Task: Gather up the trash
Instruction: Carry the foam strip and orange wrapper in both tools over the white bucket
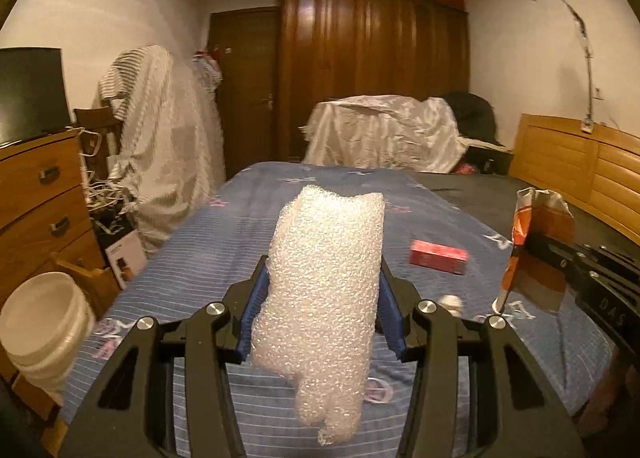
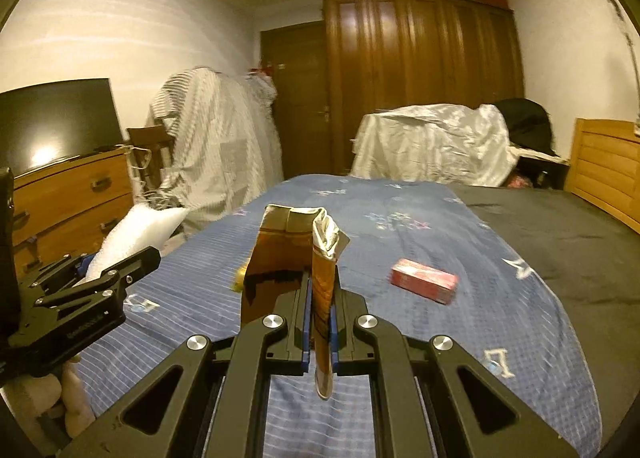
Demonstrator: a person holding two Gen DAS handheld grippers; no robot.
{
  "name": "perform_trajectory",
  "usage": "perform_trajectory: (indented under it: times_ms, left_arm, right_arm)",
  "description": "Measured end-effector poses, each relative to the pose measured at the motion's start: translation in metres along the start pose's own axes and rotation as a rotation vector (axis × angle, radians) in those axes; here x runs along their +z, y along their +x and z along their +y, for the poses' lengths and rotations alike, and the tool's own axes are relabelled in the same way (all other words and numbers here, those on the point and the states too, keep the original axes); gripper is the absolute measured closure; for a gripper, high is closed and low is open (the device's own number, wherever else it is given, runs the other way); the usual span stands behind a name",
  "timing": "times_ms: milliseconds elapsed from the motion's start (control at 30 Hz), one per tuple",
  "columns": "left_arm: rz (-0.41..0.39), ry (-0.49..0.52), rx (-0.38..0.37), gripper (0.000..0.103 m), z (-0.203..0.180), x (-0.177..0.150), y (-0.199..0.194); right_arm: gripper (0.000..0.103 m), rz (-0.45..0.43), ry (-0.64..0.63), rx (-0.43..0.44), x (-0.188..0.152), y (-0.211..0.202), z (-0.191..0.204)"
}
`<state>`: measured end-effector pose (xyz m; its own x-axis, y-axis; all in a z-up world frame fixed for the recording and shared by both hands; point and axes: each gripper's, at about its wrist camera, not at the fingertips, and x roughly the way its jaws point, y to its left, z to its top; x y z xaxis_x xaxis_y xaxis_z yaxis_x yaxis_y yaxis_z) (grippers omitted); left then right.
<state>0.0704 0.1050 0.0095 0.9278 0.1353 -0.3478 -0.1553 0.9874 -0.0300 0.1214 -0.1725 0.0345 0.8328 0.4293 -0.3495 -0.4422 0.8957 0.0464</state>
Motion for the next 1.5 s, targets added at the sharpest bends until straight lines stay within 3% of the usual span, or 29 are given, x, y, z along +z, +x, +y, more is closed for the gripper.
perform_trajectory:
  times_ms: [400,1000,1267,1500]
  left_arm:
    - [-0.009,-0.070,0.155,0.056,0.095,0.016,-0.012]
    - [-0.013,-0.184,0.411,0.056,0.248,0.025,-0.057]
    - [0.030,-0.230,0.488,0.056,0.312,0.019,-0.069]
    - [0.091,-0.264,0.508,0.056,0.355,0.010,-0.063]
  right_arm:
    - [0.096,0.025,-0.096,0.179,0.042,0.053,0.109]
    - [0.096,0.068,-0.207,0.455,0.097,0.125,0.318]
    - [0.095,0.126,-0.273,0.563,0.111,0.157,0.421]
    - [0.095,0.236,-0.309,0.636,0.113,0.200,0.490]
